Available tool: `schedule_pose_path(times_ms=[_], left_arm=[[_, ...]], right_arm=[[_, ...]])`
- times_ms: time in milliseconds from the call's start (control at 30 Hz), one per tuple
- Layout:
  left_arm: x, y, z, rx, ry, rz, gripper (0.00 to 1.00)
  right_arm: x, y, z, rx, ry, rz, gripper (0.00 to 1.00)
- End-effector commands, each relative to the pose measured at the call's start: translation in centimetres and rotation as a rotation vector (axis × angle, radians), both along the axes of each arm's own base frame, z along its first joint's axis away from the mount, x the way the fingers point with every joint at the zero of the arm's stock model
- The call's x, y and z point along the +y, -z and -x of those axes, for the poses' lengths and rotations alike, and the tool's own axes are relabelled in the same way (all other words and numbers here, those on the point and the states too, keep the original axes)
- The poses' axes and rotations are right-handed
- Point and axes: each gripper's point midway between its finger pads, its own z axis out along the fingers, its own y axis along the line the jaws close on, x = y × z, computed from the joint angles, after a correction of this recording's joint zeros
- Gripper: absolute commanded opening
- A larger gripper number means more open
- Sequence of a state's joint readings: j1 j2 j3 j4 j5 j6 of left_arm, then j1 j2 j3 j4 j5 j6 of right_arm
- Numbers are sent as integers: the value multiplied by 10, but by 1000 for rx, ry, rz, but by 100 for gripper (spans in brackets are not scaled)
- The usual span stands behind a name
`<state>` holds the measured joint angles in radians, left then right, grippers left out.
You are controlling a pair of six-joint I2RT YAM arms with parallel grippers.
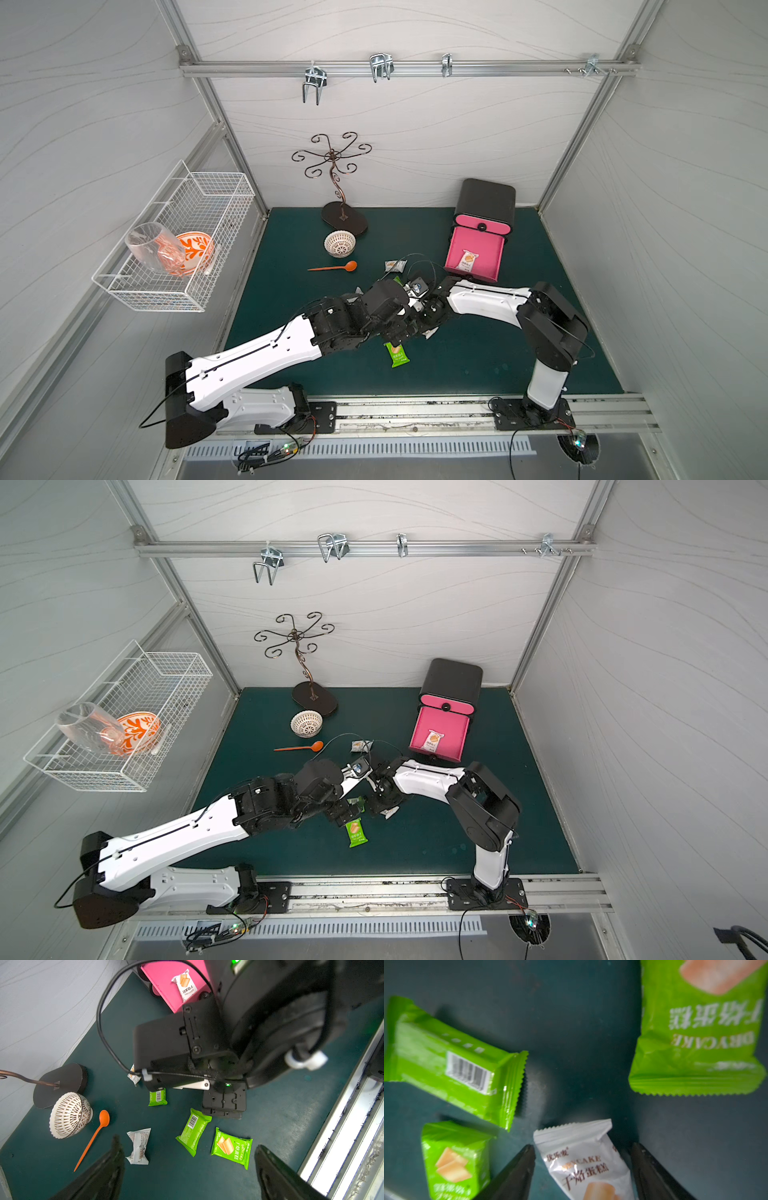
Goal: Place the cookies into the drawer by color
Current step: Pick up the cookie at the center of the board.
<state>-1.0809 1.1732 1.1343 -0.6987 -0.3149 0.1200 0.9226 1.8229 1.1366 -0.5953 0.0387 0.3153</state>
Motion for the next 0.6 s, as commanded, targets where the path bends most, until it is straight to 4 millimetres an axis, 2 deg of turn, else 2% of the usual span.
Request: schedule_pose_path(times_ms=[0,167,367,567], left_arm=[[-6,-8,-1,-22,5,40,98],[-13,-8,0,-16,14,60,98],[-17,-8,2,-18,25,56,98],[-18,-11,1,-18,23,59,98]], right_arm=[[-44,32,26,84,39,218,68],[-46,26,21,51,73,229,48],[-39,6,14,-1,154,141,42],[-36,-36,-3,-72,262,25,32]])
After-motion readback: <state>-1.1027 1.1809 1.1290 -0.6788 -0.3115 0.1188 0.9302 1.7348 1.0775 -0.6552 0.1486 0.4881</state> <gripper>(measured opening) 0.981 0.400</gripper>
